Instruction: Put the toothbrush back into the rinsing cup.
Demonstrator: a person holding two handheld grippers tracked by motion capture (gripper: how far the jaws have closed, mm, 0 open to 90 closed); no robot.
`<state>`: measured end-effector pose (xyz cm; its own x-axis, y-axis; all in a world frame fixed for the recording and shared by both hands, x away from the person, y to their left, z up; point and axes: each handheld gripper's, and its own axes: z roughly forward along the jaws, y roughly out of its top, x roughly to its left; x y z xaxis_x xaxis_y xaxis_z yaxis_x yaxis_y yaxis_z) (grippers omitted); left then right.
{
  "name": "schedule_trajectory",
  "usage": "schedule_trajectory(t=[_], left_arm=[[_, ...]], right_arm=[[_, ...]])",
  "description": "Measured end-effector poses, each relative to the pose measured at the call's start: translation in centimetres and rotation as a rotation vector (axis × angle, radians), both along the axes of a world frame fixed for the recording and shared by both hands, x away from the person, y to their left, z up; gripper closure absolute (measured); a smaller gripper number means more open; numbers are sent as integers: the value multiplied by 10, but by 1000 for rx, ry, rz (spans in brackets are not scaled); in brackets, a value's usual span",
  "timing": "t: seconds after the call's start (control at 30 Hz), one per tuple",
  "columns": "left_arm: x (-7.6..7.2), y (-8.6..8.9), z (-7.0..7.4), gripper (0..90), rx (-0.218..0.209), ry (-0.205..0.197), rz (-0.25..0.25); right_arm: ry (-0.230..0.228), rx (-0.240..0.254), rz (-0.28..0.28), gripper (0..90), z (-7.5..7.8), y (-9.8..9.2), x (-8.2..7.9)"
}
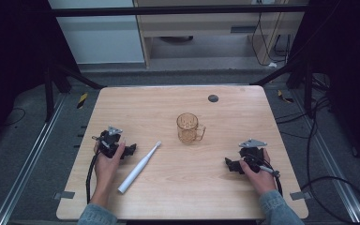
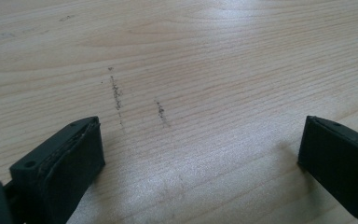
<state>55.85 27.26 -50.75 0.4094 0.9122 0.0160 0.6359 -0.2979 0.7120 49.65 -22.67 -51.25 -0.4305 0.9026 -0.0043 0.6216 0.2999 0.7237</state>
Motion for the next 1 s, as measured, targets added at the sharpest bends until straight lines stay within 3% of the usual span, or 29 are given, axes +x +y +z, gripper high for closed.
schedule_trajectory(t=[0.33,0.4,0.43,0.47,0.57,0.83,0.9,1.0], left_arm=[[3,-5,0,0,3,0,23],[2,-4,2,59,15,-10,26],[-2,-2,10,65,34,-49,37],[-2,-2,10,63,34,-49,37],[-17,5,28,59,12,-107,49],[-44,10,52,53,16,-109,71],[-49,8,65,52,21,-112,60],[-52,5,71,49,20,-109,50]], right_arm=[[0,0,0,5,0,0,0],[0,-1,0,5,0,0,0],[0,0,0,5,0,0,0],[0,0,0,5,0,0,0],[1,0,0,5,0,0,0],[1,0,1,5,0,0,0],[0,0,1,5,0,0,0],[1,0,4,4,0,0,0]])
